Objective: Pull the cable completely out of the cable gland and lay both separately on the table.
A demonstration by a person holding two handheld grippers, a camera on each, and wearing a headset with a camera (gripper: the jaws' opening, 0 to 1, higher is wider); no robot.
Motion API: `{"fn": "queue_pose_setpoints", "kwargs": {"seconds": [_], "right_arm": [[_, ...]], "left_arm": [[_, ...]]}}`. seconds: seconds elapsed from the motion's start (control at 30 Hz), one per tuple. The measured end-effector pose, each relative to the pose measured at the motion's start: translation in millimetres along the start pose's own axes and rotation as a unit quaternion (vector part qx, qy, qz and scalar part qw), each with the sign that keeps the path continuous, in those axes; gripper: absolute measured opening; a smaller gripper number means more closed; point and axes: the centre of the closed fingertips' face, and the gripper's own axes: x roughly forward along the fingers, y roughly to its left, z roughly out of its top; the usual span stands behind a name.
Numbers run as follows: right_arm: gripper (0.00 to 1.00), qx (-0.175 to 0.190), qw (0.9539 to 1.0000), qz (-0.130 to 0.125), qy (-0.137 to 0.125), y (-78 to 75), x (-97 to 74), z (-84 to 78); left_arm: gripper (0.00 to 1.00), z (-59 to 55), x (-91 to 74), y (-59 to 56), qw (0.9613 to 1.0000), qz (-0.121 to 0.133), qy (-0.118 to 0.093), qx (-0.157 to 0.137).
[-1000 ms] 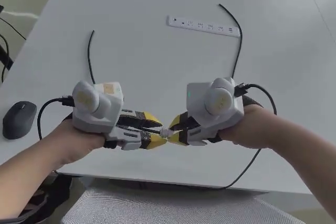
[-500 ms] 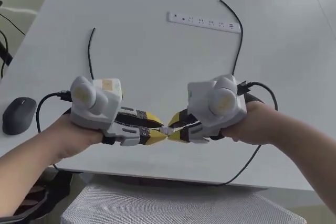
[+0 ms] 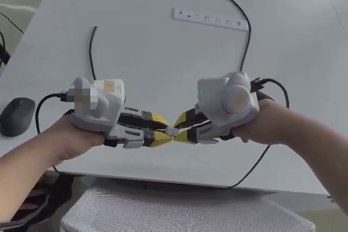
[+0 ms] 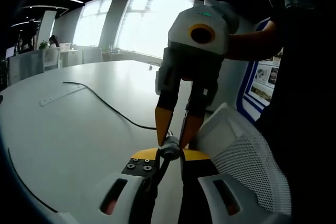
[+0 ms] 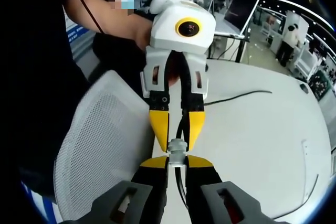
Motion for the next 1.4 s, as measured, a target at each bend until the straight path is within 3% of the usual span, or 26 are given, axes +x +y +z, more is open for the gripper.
{"fn": "queue_pose_setpoints", "kwargs": {"seconds": [0.5, 0.87, 1.1, 1.2, 1.4], "right_arm": [[0.06, -0.026, 0.9996, 0.002, -0.013, -1.0, -2.4, 2.2], [0.07, -0.009, 0.9998, -0.001, -0.017, 0.0, -1.1, -1.8], [0.07, 0.007, 0.9996, 0.000, -0.027, -1.2, -5.5, 0.5], [0.07, 0.007, 0.9993, -0.001, -0.038, -1.6, -10.2, 3.4], [0.08, 0.063, 0.9941, 0.004, -0.088, -8.8, -20.4, 10.2]], "left_arm": [[0.16, 3.1, -2.2, 0.3, 0.9999, -0.002, 0.000, -0.016], [0.15, 1.2, 1.5, -0.7, 0.9999, 0.009, 0.007, -0.006], [0.15, 5.9, 0.7, -0.8, 0.9999, 0.010, 0.008, -0.003], [0.15, 9.6, -0.9, -0.1, 0.9999, 0.008, 0.004, -0.011], [0.15, 19.4, -4.2, 2.4, 0.9997, 0.009, -0.009, -0.019]]}}
